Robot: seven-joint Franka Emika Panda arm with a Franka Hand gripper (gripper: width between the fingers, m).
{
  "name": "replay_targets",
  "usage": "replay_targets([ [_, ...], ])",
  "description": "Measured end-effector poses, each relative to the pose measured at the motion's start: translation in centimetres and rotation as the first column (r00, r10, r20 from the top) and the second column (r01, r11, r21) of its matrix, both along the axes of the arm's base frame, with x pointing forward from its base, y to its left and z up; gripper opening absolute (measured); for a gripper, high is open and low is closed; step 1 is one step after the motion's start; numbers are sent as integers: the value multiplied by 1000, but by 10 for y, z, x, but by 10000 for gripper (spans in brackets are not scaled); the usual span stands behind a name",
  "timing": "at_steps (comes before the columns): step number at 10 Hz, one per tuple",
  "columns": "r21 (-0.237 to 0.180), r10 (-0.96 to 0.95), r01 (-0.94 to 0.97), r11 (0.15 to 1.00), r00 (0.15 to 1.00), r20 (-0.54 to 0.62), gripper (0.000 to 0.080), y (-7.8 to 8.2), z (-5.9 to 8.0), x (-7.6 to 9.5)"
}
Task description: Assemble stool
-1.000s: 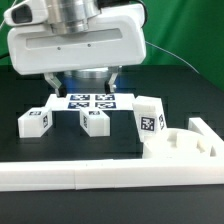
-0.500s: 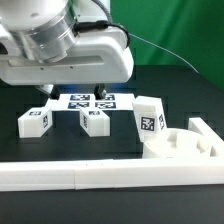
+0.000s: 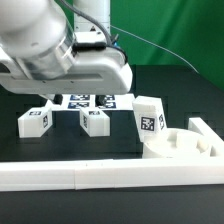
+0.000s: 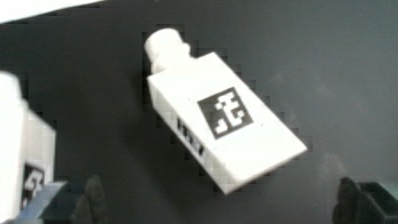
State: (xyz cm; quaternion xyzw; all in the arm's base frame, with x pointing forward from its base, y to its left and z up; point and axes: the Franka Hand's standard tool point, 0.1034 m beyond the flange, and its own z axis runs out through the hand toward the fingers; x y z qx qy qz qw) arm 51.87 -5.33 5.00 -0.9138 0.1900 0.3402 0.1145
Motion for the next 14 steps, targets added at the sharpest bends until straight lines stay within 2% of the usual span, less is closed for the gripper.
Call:
replay_targets([
  [4,-35,-30,30,999,999,-18,649,13,-15,0],
  [9,-51,-32,32,998,999,-4,649,22,-31,-3],
  [14,-52,-41,41,998,999,-15,649,21,-33,-8],
])
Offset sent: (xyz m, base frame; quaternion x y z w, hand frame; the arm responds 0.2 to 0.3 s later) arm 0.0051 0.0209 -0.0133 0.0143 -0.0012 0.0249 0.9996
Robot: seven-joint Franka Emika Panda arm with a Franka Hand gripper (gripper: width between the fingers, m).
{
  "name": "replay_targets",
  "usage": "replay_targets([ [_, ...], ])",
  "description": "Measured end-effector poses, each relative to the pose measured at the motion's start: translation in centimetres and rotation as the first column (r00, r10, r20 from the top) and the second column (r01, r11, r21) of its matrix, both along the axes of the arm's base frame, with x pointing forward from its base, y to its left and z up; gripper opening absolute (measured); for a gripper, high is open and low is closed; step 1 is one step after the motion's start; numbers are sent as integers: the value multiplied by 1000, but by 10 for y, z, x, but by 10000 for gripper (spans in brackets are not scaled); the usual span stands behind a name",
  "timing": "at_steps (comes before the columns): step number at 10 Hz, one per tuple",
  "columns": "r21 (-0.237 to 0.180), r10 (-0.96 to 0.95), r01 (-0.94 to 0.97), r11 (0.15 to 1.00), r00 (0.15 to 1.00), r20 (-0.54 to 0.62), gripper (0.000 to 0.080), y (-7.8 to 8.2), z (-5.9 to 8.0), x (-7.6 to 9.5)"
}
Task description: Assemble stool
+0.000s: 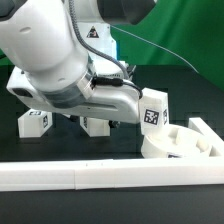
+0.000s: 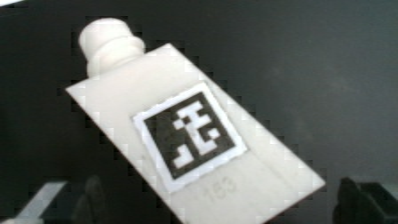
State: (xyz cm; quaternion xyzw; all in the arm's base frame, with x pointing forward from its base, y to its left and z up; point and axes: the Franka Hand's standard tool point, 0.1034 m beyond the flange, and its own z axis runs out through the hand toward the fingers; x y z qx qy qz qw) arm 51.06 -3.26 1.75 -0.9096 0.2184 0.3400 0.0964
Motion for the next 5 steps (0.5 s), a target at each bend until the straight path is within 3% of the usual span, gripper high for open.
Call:
replay_targets([
  [5,64,-107,110,992,993,-49,649,4,-8,-16],
])
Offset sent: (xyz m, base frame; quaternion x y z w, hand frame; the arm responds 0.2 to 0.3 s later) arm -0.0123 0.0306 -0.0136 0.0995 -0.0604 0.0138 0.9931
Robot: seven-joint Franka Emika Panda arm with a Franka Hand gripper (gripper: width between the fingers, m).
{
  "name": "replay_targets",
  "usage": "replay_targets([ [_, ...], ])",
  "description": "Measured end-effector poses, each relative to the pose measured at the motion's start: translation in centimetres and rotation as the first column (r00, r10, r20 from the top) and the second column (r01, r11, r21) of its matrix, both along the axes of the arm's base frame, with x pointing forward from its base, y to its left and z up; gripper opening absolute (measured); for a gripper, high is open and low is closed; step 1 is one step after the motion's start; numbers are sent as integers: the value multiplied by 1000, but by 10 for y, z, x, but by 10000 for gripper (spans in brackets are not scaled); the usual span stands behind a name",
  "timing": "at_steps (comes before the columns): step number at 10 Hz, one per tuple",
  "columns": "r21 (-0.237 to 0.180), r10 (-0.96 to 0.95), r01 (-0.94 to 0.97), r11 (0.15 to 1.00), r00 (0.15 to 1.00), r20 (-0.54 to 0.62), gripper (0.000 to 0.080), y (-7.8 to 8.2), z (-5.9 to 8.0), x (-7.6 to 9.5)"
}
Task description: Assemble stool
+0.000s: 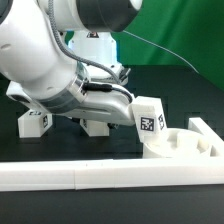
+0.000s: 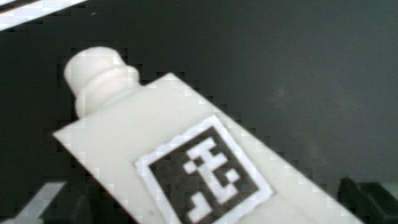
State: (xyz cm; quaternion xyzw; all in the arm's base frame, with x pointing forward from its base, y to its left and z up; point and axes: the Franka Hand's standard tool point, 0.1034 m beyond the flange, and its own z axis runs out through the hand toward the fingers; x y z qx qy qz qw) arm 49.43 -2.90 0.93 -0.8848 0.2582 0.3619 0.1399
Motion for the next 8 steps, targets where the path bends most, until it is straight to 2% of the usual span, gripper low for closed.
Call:
replay_targets([
  [3,25,-17,18,1000,1000,-19,649,-5,5,-2],
  [7,21,-22,23,1000,1000,-17,649,-7,4,-2],
  [8,32,-30,31,999,999,-29,649,-8,5,-5],
])
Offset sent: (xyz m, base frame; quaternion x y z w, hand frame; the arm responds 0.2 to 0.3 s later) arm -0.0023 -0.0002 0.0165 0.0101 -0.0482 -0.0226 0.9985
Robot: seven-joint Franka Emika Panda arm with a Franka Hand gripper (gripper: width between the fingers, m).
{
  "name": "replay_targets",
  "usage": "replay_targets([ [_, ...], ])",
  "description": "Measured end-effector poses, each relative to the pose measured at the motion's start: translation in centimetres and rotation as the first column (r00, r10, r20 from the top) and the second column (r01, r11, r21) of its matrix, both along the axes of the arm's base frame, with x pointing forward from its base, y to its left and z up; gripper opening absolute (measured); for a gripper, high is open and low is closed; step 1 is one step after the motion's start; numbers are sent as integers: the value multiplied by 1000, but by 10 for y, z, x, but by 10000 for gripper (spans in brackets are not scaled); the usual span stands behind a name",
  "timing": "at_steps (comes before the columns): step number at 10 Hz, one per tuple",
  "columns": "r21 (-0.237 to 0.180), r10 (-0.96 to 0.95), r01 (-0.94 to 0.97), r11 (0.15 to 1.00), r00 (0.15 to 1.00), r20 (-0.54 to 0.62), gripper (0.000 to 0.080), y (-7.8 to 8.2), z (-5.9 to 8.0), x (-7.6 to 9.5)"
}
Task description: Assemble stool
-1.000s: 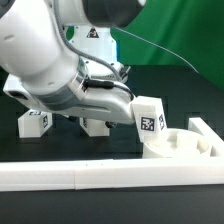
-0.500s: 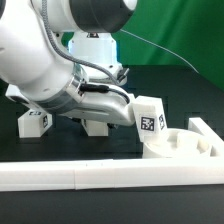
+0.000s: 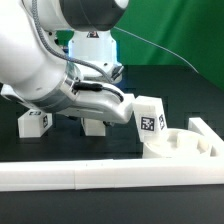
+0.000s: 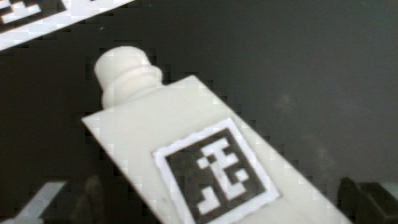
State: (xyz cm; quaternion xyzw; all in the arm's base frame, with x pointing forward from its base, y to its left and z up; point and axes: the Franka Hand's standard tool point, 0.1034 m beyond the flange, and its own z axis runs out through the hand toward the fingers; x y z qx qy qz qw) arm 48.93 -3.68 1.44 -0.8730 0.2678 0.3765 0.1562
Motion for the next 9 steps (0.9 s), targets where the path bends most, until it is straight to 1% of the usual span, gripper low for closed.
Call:
replay_targets([
  [1,27,-24,25,999,999,-37,649,-5,1,-8],
  [3,60,-59,64,996,995,-83,649,-16,1,-15],
  [4,55,-60,64,996,995,-79,649,-17,1,-14],
  [5,55,-60,64,996,995,-80,616,-17,0,-14],
  [7,55,-62,66,996,995,-80,321,-17,0,-14],
  [9,56,-62,67,996,995,-80,324,-18,0,-15],
])
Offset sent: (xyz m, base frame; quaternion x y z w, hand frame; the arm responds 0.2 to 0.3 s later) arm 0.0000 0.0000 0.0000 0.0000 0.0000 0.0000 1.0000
